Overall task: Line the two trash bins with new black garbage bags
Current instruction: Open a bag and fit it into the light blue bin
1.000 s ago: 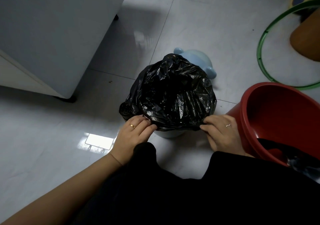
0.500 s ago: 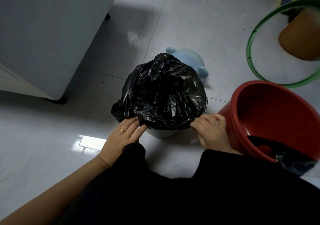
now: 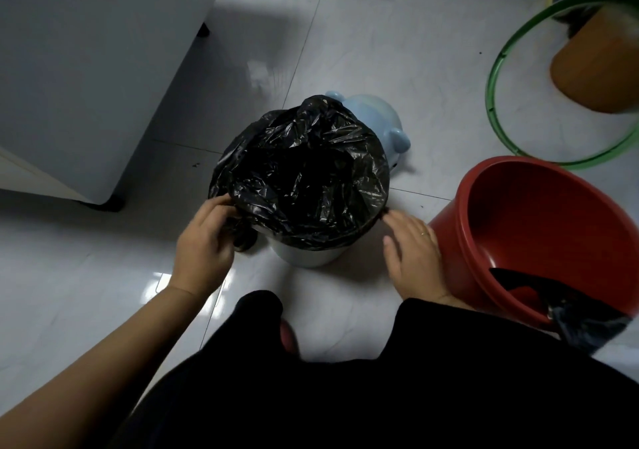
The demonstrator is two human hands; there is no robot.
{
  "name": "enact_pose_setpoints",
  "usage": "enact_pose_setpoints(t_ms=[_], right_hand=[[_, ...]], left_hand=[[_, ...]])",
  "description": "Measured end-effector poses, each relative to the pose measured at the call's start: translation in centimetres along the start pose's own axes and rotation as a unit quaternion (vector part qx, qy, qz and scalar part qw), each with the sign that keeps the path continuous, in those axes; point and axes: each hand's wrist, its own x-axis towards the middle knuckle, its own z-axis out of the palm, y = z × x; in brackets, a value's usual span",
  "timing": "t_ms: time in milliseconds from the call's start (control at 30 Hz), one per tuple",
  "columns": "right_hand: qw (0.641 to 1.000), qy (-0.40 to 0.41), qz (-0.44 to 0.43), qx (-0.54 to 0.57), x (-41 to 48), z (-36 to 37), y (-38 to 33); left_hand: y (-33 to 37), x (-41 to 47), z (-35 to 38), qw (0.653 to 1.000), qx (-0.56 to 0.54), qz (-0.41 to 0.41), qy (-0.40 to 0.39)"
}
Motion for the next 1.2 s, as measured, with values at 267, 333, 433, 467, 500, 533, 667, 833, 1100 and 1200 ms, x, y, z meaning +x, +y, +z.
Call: enact_pose_setpoints(t_ms=[267,333,433,467,500,533,667,833,1100,1200], right_hand=[[0.988,-0.043,0.042,0.142,4.6,-0.7,-1.4],[0.982,-0.061,0.053,0.170,5.0,-0.4,-1.6],[0.980,-0.074,0.078,0.168,5.7,-0.4,-1.7],[0.985,-0.079,0.076,0.131,6.2,-0.6,-1.7],[0.991,-0.082,0.060,0.085,7.0,-0.8,-1.8],[0.995,-0.083,0.031,0.044,8.0,-1.1,-2.0],[0.982,-0.156,-0.108,-0.019,13.6,-1.2,-3.8],[0.951,-0.256,-0.157,-0.074,18.7,1.9,-4.5],[0.962,-0.207,-0.143,-0.107,21.2,4.7,-4.1],[0.965,-0.229,-0.085,-0.097,21.7,5.0,-3.8]], left_hand=[[1.7,4.4,-0.7,0.976,-0.169,-0.134,-0.020],[1.8,5.1,-0.3,0.956,-0.217,-0.181,-0.079],[1.4,6.1,0.3,0.942,-0.229,-0.226,-0.099],[1.4,6.6,0.3,0.943,-0.220,-0.231,-0.093],[1.4,7.1,0.2,0.951,-0.203,-0.220,-0.079],[1.5,7.7,0.1,0.964,-0.176,-0.188,-0.060],[1.7,9.9,-0.1,0.991,-0.097,-0.037,-0.084],[1.1,11.6,1.2,0.979,-0.104,-0.055,-0.169],[0.7,12.2,2.2,0.958,-0.177,-0.101,-0.203],[0.4,12.7,2.4,0.947,-0.188,-0.146,-0.218]])
